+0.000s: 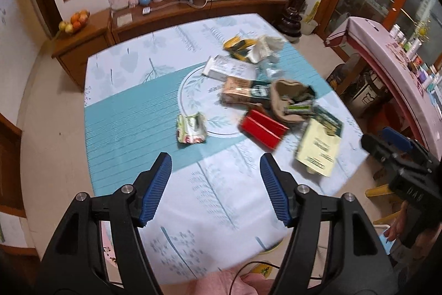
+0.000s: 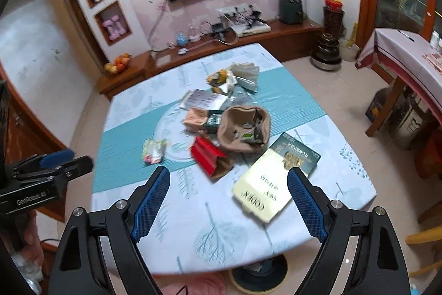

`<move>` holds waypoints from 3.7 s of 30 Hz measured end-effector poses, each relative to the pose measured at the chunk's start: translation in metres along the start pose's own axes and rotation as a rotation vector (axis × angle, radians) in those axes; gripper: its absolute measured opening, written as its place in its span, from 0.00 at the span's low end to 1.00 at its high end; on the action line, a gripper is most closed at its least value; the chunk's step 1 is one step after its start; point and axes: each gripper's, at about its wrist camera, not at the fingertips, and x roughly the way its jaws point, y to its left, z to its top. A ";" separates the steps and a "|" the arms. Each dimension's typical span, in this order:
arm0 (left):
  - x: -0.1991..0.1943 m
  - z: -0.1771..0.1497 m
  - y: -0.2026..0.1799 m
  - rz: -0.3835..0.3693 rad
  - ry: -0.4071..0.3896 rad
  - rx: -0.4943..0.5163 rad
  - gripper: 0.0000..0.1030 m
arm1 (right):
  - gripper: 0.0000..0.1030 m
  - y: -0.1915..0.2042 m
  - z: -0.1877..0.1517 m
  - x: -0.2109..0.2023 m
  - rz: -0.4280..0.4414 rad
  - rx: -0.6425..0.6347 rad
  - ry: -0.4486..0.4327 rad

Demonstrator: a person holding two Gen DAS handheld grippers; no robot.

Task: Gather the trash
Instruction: 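Grasp the green-white snack packet with the left gripper while the right gripper grasps a wrapper, then carry packet and wrapper to the floor bin and open both grippers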

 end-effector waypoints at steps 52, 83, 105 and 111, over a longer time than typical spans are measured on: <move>0.216 0.049 0.029 -0.087 0.277 -0.081 0.04 | 0.04 -0.036 0.038 0.197 0.056 0.241 0.104; 0.024 -0.117 -0.152 -0.217 0.159 0.032 0.04 | 0.04 -0.082 -0.132 -0.017 0.199 0.109 0.061; 0.081 -0.260 -0.228 -0.091 0.279 0.171 0.04 | 0.04 -0.137 -0.298 0.019 0.188 0.118 0.278; 0.131 -0.295 -0.228 -0.083 0.274 0.210 0.04 | 0.04 -0.147 -0.328 0.082 0.169 0.160 0.315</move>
